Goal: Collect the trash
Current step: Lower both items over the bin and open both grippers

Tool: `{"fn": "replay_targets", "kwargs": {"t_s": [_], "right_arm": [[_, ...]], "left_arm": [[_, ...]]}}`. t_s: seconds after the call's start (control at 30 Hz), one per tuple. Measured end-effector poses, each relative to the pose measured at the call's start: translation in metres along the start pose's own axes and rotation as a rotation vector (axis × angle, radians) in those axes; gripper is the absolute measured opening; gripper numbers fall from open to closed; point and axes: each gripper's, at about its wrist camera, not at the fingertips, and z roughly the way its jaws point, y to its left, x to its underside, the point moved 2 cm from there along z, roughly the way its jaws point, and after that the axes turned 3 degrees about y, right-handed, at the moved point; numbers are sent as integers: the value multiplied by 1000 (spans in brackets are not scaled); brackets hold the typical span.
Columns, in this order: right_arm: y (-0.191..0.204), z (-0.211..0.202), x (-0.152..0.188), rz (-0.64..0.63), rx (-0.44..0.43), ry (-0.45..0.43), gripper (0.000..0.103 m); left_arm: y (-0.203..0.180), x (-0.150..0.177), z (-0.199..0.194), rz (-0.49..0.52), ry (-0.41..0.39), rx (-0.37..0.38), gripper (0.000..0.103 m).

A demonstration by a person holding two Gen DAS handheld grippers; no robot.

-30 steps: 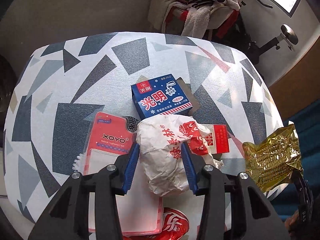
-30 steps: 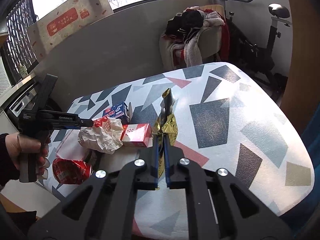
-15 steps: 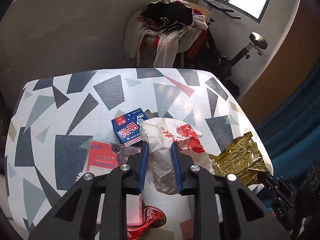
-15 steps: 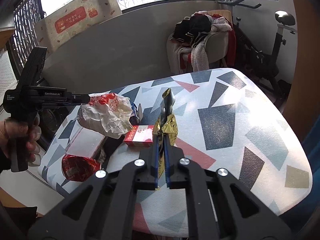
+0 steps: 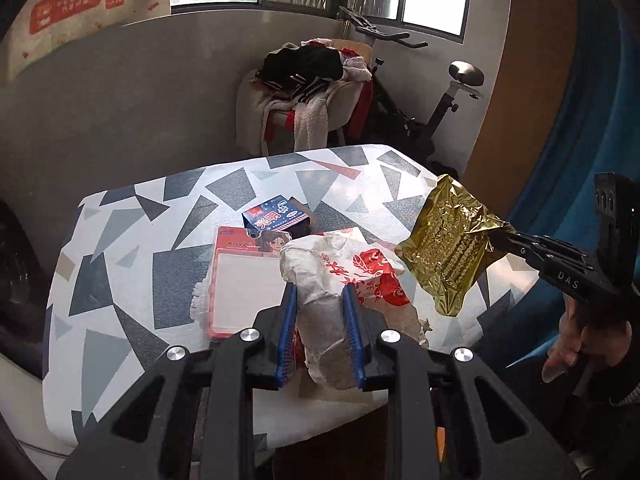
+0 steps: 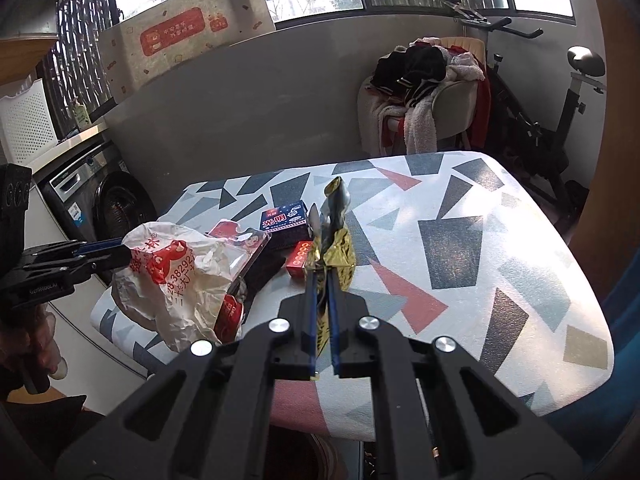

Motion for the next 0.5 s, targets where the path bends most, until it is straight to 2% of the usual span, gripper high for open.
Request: {"fn": "replay_targets", "kwargs": {"t_s": [0.17, 0.3, 0.4, 0.5], "right_arm": [[13, -8, 10, -13, -24, 14, 9], [23, -11, 17, -30, -36, 25, 9], [28, -15, 22, -34, -43, 31, 9], [30, -18, 25, -33, -53, 30, 9]], "left_arm": [[-2, 53, -32, 1, -26, -39, 23], [-7, 87, -43, 14, -13, -55, 23], [-5, 108, -42, -9, 3, -44, 23], [2, 125, -35, -75, 34, -21, 24]]}}
